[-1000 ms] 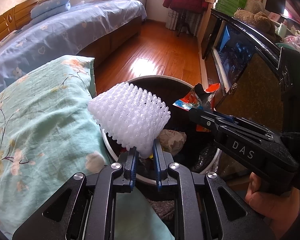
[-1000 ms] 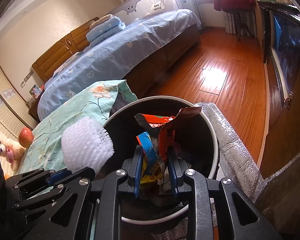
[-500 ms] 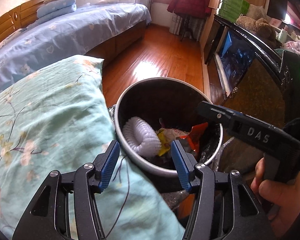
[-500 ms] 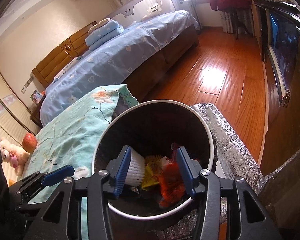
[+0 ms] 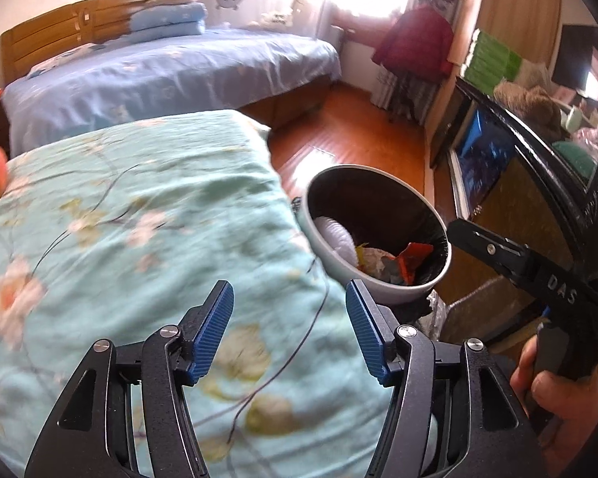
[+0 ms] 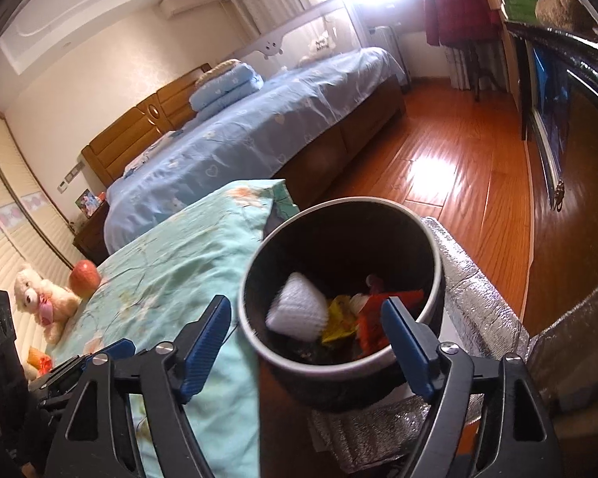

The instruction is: Collect trash

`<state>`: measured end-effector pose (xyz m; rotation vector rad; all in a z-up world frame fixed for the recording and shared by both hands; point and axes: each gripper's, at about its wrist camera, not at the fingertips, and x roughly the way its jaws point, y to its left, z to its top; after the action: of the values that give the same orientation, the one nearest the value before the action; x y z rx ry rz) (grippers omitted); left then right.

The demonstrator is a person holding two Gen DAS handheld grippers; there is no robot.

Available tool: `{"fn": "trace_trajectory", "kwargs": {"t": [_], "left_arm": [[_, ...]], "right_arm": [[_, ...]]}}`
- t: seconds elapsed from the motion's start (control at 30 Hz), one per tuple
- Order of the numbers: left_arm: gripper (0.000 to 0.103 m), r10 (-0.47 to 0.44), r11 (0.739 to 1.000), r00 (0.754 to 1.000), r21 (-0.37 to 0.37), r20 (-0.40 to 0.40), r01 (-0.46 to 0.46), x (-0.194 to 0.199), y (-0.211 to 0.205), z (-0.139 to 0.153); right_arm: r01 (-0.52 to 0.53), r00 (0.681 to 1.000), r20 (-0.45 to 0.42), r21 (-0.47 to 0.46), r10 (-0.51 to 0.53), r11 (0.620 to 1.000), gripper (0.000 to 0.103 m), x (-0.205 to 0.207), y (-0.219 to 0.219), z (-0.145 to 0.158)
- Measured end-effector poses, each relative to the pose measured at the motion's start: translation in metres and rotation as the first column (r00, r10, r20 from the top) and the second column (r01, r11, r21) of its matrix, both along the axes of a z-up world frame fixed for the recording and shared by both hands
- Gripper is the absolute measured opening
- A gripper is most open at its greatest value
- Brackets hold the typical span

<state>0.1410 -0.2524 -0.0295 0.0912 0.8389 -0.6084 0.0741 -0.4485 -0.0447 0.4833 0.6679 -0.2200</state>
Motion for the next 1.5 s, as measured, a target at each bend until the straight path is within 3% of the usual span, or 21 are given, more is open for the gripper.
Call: {"fn": "trace_trajectory", "kwargs": {"t": [0.2, 0.37, 0.43, 0.53, 0.57, 0.6, 0.67, 0.87, 1.5], "left_arm": [[0.061, 0.065, 0.997, 0.995, -0.035, 0.069, -0.063, -0.016, 0.036, 0.008], [0.067, 0.128, 0.99, 0.98, -0.074, 0.15, -0.118, -0.028, 0.066, 0.029], [0.069, 0.152, 0.986, 0.969, -0.091, 0.194, -0.137, -0.037, 0.078, 0.038], [0.088, 0.207, 0.977, 0.939, -0.112, 0.275, -0.183, -0.052, 0.093, 0.05], [0.1, 0.235, 0.971, 0.921, -0.12, 0.31, -0.207, -0.058, 0.098, 0.051], [0.103, 0.265, 0.964, 0.901, -0.126, 0.343, -0.235, -0.064, 0.104, 0.051], [0.103, 0.294, 0.956, 0.882, -0.129, 0.368, -0.264, -0.07, 0.111, 0.048], [0.103, 0.355, 0.935, 0.854, -0.136, 0.38, -0.328, -0.081, 0.129, 0.031], [0.103, 0.334, 0.941, 0.846, -0.094, 0.415, -0.325, -0.099, 0.125, 0.033]], "right_arm": [[-0.026, 0.999, 0.02, -0.048, 0.027, 0.998, 0.084, -0.01, 0.034, 0.003], [-0.056, 0.995, 0.07, -0.116, 0.065, 0.992, 0.084, -0.013, 0.056, 0.029], [-0.058, 0.992, 0.101, -0.144, 0.073, 0.988, 0.089, -0.016, 0.065, 0.04], [-0.05, 0.981, 0.175, -0.195, 0.085, 0.98, 0.1, -0.027, 0.082, 0.055], [-0.046, 0.977, 0.195, -0.214, 0.089, 0.976, 0.103, -0.03, 0.088, 0.057], [-0.041, 0.972, 0.214, -0.236, 0.093, 0.971, 0.103, -0.034, 0.094, 0.059], [-0.032, 0.967, 0.236, -0.273, 0.1, 0.962, 0.103, -0.038, 0.104, 0.055], [-0.049, 0.963, 0.238, -0.303, 0.126, 0.952, 0.103, -0.04, 0.116, 0.032], [-0.044, 0.958, 0.252, -0.342, 0.137, 0.939, 0.103, -0.056, 0.128, 0.038]]}}
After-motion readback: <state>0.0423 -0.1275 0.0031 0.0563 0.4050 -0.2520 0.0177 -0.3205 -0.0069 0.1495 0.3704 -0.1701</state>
